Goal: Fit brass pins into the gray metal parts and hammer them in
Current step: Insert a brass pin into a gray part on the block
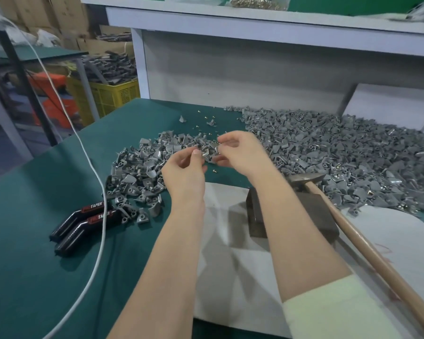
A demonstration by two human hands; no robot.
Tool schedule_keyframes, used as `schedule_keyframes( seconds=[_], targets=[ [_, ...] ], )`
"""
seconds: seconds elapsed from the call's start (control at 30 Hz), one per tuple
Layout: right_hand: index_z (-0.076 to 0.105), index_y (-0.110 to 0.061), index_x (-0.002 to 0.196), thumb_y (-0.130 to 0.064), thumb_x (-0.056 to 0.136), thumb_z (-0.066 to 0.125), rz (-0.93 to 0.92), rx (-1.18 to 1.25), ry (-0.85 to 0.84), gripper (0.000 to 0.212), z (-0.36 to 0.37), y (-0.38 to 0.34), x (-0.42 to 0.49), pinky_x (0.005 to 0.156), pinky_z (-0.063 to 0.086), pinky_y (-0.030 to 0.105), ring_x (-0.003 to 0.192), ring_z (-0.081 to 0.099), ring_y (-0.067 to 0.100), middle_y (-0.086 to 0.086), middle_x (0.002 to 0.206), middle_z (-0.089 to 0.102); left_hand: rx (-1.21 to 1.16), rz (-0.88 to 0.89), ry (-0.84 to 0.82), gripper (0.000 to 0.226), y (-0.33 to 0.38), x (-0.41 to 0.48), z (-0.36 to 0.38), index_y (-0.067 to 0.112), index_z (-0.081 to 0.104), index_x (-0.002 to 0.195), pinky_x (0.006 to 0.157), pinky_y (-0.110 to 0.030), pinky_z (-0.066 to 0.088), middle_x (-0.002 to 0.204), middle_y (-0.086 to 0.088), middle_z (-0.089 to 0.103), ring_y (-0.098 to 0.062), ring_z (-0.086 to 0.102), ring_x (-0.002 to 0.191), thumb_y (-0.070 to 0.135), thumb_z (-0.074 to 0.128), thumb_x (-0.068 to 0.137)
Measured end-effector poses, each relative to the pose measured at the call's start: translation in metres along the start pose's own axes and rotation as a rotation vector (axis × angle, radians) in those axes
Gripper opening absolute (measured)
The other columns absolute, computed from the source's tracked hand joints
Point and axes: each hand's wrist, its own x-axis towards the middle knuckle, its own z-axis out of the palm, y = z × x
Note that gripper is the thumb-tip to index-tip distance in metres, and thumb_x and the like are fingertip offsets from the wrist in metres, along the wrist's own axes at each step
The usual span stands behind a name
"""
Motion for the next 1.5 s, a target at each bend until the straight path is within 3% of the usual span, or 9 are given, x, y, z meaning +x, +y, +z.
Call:
schedule_keyframes(
  seconds=[0.13, 0.3, 0.5, 0.63, 0.8, 0.93, 1.0, 1.23, 1.5],
  targets=[
    [0.068, -0.005, 0.104, -0.006, 0.087, 0.055, 0.055, -0.703, 0.068, 0.021, 0.024, 0.027, 0.018, 0.081, 0.048, 0.027, 0.102, 0.061, 0.029, 0.011, 0.106, 0.067, -0.069, 0.034, 0.05, 0.008, 0.0, -0.001, 0.001, 0.005, 0.06, 0.099, 0.064, -0.012, 0.05, 0.083, -0.002, 0.063, -0.008, 0.06, 0.071, 0.006, 0.055, 0.094],
    [0.06, -0.002, 0.109, -0.008, 0.087, 0.052, 0.112, -0.909, 0.055, 0.025, 0.041, 0.035, 0.025, 0.078, 0.045, 0.034, 0.106, 0.057, 0.034, 0.019, 0.117, 0.059, -0.099, 0.045, 0.065, 0.007, 0.0, 0.001, 0.0, 0.013, 0.06, 0.091, 0.064, -0.01, 0.048, 0.084, 0.0, 0.063, -0.003, 0.062, 0.069, 0.007, 0.057, 0.092],
    [0.061, 0.001, 0.109, -0.011, 0.091, 0.046, 0.117, -0.868, 0.07, 0.026, 0.046, 0.035, 0.026, 0.081, 0.047, 0.036, 0.105, 0.058, 0.034, 0.02, 0.114, 0.061, -0.043, 0.049, 0.05, 0.014, 0.0, -0.002, 0.003, 0.022, 0.059, 0.084, 0.077, -0.017, 0.049, 0.091, 0.0, 0.065, -0.012, 0.063, 0.089, 0.01, 0.062, 0.09],
    [0.061, 0.002, 0.106, -0.009, 0.09, 0.052, 0.099, -0.778, 0.088, 0.021, 0.027, 0.016, 0.024, 0.074, 0.041, 0.029, 0.106, 0.059, 0.032, 0.018, 0.112, 0.063, -0.013, 0.105, 0.004, 0.011, 0.004, -0.007, 0.006, 0.018, 0.061, 0.085, 0.084, -0.024, 0.051, 0.091, -0.004, 0.066, -0.013, 0.062, 0.087, 0.008, 0.062, 0.089],
    [0.07, -0.008, 0.083, -0.008, 0.089, 0.059, 0.08, -0.447, 0.142, 0.012, -0.052, -0.009, -0.002, 0.086, 0.054, 0.036, 0.082, 0.063, 0.021, 0.006, 0.084, 0.068, 0.219, 0.283, -0.28, 0.014, 0.006, -0.022, 0.017, 0.021, 0.062, 0.083, 0.072, -0.011, 0.048, 0.08, 0.008, 0.066, 0.005, 0.06, 0.07, 0.007, 0.064, 0.088],
    [0.07, -0.012, 0.079, -0.003, 0.086, 0.062, 0.061, -0.23, 0.2, 0.014, -0.103, -0.001, -0.051, 0.067, 0.054, 0.026, 0.064, 0.059, 0.012, 0.001, 0.066, 0.064, 0.515, 0.255, -0.526, 0.015, -0.005, -0.048, 0.041, 0.023, 0.062, 0.078, 0.087, -0.027, 0.052, 0.082, 0.006, 0.068, -0.01, 0.065, 0.083, 0.01, 0.067, 0.085],
    [0.069, -0.016, 0.075, -0.005, 0.086, 0.063, 0.045, -0.224, 0.237, 0.017, -0.115, 0.008, -0.069, 0.063, 0.054, 0.021, 0.06, 0.06, 0.008, -0.001, 0.065, 0.066, 0.649, 0.257, -0.598, 0.012, -0.012, -0.062, 0.051, 0.021, 0.063, 0.079, 0.09, -0.031, 0.051, 0.085, 0.003, 0.069, -0.013, 0.066, 0.086, 0.011, 0.067, 0.085],
    [0.061, -0.023, 0.074, -0.001, 0.085, 0.063, -0.009, -0.217, 0.243, 0.025, -0.118, 0.032, -0.094, 0.088, 0.052, 0.046, 0.085, 0.064, 0.03, 0.011, 0.084, 0.066, 1.162, 0.392, -0.599, 0.006, -0.021, -0.077, 0.05, 0.032, 0.067, 0.09, 0.097, -0.035, 0.038, 0.1, 0.01, 0.068, -0.019, 0.057, 0.107, 0.028, 0.062, 0.088],
    [0.062, -0.028, 0.078, -0.01, 0.087, 0.06, -0.082, -0.604, 0.153, 0.021, -0.115, 0.034, -0.095, 0.074, 0.046, 0.025, 0.081, 0.06, 0.016, -0.002, 0.083, 0.065, 1.155, 0.37, -0.644, 0.013, -0.019, -0.074, 0.047, 0.036, 0.058, 0.083, 0.097, -0.039, 0.041, 0.102, 0.007, 0.067, -0.023, 0.055, 0.11, 0.024, 0.062, 0.087]
  ],
)
